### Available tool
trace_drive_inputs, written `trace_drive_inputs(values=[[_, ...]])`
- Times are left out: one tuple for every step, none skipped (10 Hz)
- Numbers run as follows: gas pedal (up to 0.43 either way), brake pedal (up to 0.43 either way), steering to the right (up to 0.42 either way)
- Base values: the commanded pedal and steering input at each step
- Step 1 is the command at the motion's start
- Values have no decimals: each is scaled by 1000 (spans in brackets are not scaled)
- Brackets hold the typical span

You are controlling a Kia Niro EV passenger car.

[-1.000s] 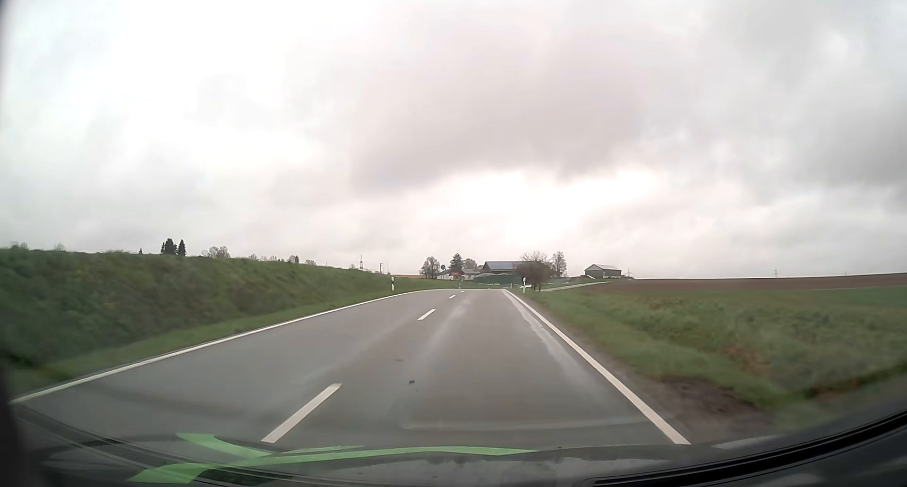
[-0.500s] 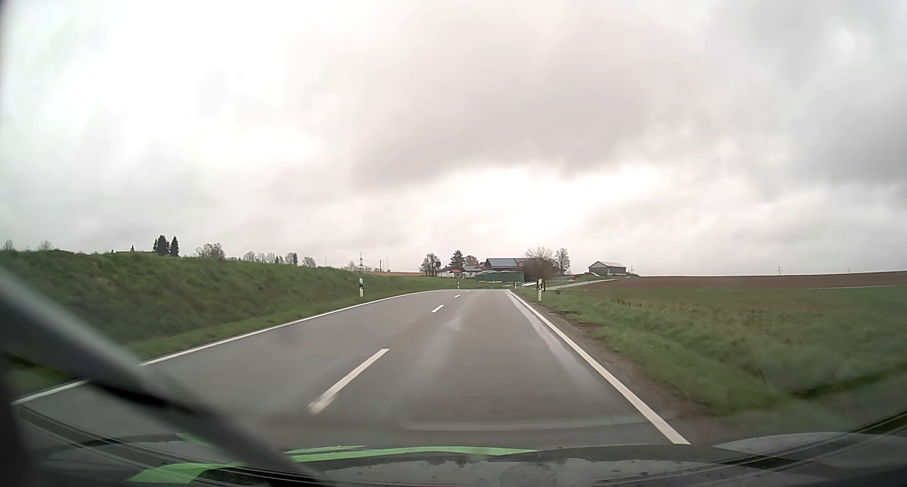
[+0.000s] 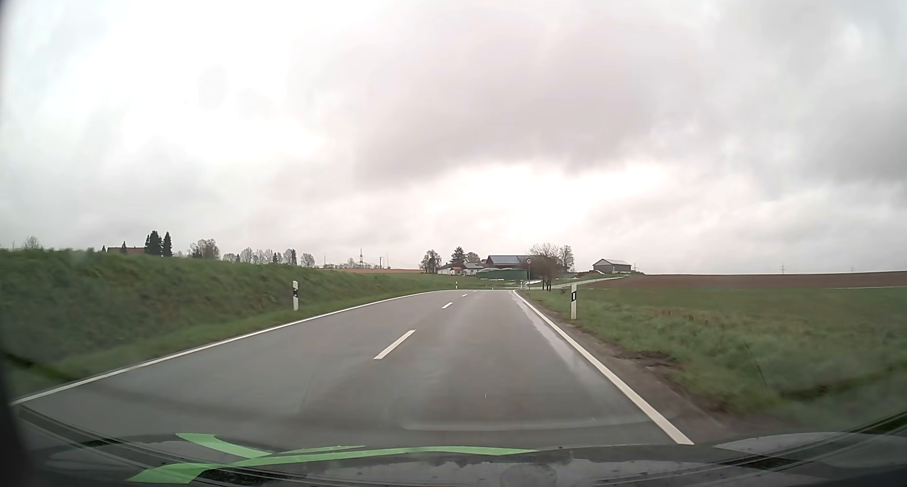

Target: Follow the waypoints while adhering to traffic rules and regulations

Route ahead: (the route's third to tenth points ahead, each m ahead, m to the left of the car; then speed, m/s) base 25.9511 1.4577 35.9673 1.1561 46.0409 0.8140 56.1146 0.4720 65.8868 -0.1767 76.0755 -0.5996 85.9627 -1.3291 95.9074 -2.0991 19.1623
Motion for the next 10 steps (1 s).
trace_drive_inputs(values=[[240,0,0],[240,0,1],[220,0,1],[220,0,1],[220,0,1],[209,0,0],[157,0,0],[130,0,0],[130,0,0],[130,0,1]])
